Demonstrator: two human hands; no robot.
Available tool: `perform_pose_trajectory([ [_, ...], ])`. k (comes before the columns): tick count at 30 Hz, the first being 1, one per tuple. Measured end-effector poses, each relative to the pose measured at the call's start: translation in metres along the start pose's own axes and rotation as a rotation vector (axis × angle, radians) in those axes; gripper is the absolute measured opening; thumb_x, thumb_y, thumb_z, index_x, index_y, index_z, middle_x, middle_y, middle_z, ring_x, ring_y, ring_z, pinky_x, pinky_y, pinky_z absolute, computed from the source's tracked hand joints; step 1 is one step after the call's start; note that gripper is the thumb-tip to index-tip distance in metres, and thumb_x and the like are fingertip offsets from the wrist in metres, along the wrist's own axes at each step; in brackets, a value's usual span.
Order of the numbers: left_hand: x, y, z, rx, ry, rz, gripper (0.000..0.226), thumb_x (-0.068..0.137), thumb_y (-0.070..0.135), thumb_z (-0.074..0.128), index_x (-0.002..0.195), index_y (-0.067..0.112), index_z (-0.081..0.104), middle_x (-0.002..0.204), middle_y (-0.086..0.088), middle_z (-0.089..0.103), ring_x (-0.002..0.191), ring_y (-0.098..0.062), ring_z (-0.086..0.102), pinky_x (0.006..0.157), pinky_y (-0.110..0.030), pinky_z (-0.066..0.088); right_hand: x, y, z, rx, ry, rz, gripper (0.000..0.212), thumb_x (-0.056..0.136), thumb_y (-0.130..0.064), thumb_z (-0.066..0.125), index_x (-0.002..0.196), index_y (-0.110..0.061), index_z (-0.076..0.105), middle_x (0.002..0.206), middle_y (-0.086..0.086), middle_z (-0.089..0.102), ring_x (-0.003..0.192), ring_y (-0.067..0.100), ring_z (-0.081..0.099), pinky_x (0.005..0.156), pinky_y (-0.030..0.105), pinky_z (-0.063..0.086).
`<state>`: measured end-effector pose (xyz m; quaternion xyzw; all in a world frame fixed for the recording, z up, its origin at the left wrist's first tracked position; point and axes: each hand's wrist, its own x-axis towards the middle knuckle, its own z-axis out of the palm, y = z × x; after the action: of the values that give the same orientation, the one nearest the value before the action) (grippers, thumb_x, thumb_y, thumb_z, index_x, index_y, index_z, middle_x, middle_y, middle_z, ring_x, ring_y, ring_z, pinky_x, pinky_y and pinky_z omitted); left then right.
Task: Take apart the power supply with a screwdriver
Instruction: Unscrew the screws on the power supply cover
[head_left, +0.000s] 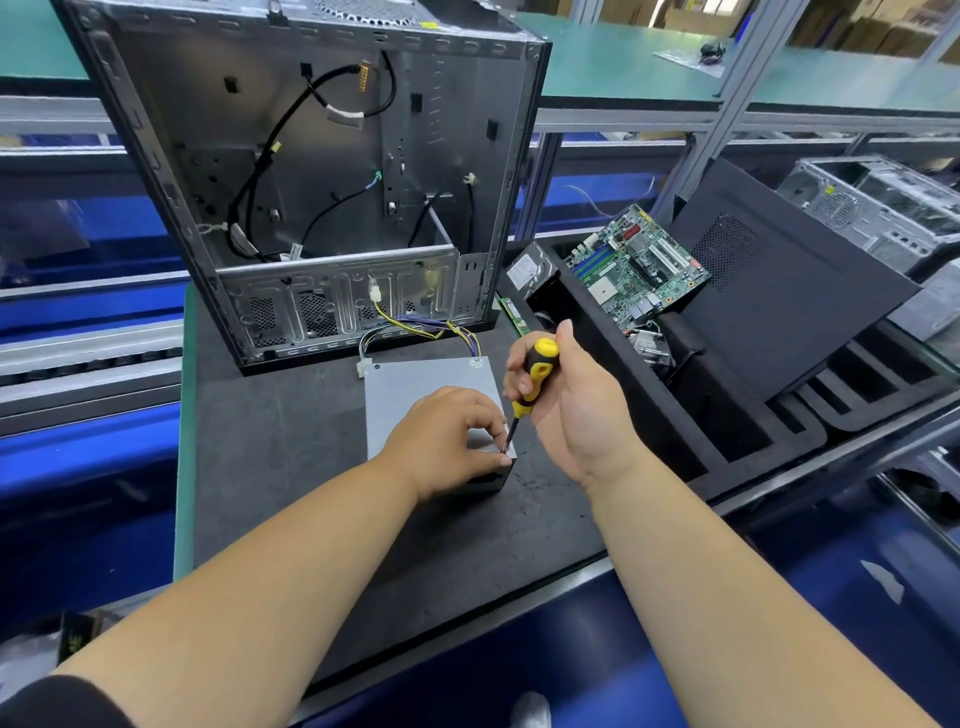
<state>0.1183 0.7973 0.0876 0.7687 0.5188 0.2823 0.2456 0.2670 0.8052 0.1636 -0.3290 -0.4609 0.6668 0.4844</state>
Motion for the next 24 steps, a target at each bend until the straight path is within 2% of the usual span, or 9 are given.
perform_pose_trajectory([
  [3, 0.001, 0.003, 0.001, 0.0, 0.002, -0.023, 0.021, 0.073, 0.037, 0.084, 0.07, 0.036, 0.063, 0.099, 0.019, 0.065, 0.103, -0.009, 0.054, 0.095, -0.039, 0.044, 0.0, -0.004, -0.009, 0.012, -0.011, 0.002, 0.055, 0.105, -0.045, 0.027, 0.087, -0.004, 0.058, 0.066, 0.004, 0.049, 0.068, 0.02, 0.042, 0.072, 0.031, 0.037],
  [5, 0.001, 0.005, 0.0, 0.012, -0.009, -0.031, 0.02, 0.074, 0.035, 0.083, 0.071, 0.033, 0.063, 0.1, 0.017, 0.065, 0.103, -0.01, 0.054, 0.095, -0.039, 0.044, 0.0, -0.007, -0.015, -0.119, 0.027, -0.016, 0.032, 0.096, -0.037, 0.047, 0.089, -0.009, 0.061, 0.071, 0.005, 0.053, 0.073, 0.021, 0.048, 0.074, 0.03, 0.039],
  [7, 0.002, 0.007, 0.0, 0.027, -0.023, -0.029, 0.017, 0.075, 0.033, 0.082, 0.074, 0.03, 0.065, 0.101, 0.016, 0.064, 0.104, -0.011, 0.054, 0.096, -0.04, 0.043, 0.0, -0.007, -0.022, -0.352, 0.032, -0.005, 0.015, 0.094, -0.026, 0.059, 0.087, -0.014, 0.063, 0.077, -0.002, 0.061, 0.079, 0.017, 0.054, 0.078, 0.03, 0.042],
  [9, 0.001, 0.01, 0.001, 0.041, -0.026, -0.03, 0.017, 0.074, 0.031, 0.082, 0.077, 0.026, 0.066, 0.1, 0.014, 0.064, 0.103, -0.012, 0.054, 0.096, -0.04, 0.042, 0.001, -0.007, -0.031, -0.517, -0.027, 0.016, 0.013, 0.097, -0.024, 0.061, 0.087, -0.018, 0.065, 0.08, -0.014, 0.064, 0.079, 0.005, 0.057, 0.08, 0.019, 0.043],
  [12, 0.001, 0.015, 0.001, 0.049, -0.029, -0.043, 0.022, 0.071, 0.031, 0.084, 0.081, 0.023, 0.066, 0.1, 0.011, 0.064, 0.102, -0.013, 0.055, 0.097, -0.038, 0.042, 0.007, -0.012, -0.041, -0.542, -0.104, 0.005, 0.013, 0.099, -0.023, 0.059, 0.093, -0.014, 0.065, 0.079, -0.02, 0.065, 0.076, -0.001, 0.058, 0.073, 0.009, 0.044],
  [17, 0.0, 0.019, 0.0, -0.045, -0.006, -0.082, 0.028, 0.069, 0.018, 0.086, 0.089, 0.02, 0.067, 0.102, 0.007, 0.066, 0.1, -0.012, 0.059, 0.097, -0.036, 0.044, 0.023, -0.019, -0.051, -0.408, -0.156, -0.017, 0.013, 0.101, -0.017, 0.056, 0.09, -0.014, 0.062, 0.082, -0.013, 0.067, 0.084, 0.006, 0.065, 0.081, 0.019, 0.049],
  [20, -0.004, 0.017, 0.001, -0.05, 0.041, -0.135, 0.028, 0.071, 0.018, 0.084, 0.093, 0.021, 0.068, 0.105, 0.008, 0.064, 0.104, -0.009, 0.057, 0.099, -0.032, 0.043, 0.03, -0.019, -0.058, -0.412, -0.222, -0.002, 0.01, 0.093, -0.026, 0.059, 0.087, -0.019, 0.061, 0.082, -0.009, 0.064, 0.082, 0.01, 0.06, 0.084, 0.023, 0.047],
  [22, -0.006, 0.015, 0.002, -0.057, 0.122, -0.207, 0.025, 0.075, 0.017, 0.081, 0.096, 0.021, 0.067, 0.108, 0.008, 0.063, 0.109, -0.01, 0.055, 0.101, -0.033, 0.043, 0.034, -0.017, -0.064, -0.523, -0.289, 0.013, 0.009, 0.088, -0.027, 0.063, 0.089, -0.018, 0.063, 0.083, -0.003, 0.059, 0.078, 0.009, 0.053, 0.076, 0.02, 0.043],
  [24, -0.008, 0.011, 0.002, -0.038, 0.213, -0.275, 0.026, 0.078, 0.012, 0.076, 0.101, 0.02, 0.067, 0.113, 0.007, 0.061, 0.114, -0.011, 0.053, 0.103, -0.033, 0.042, 0.038, -0.009, -0.069, -0.759, -0.378, 0.011, 0.008, 0.089, -0.02, 0.069, 0.091, -0.012, 0.066, 0.091, 0.006, 0.059, 0.079, 0.014, 0.053, 0.074, 0.024, 0.043],
])
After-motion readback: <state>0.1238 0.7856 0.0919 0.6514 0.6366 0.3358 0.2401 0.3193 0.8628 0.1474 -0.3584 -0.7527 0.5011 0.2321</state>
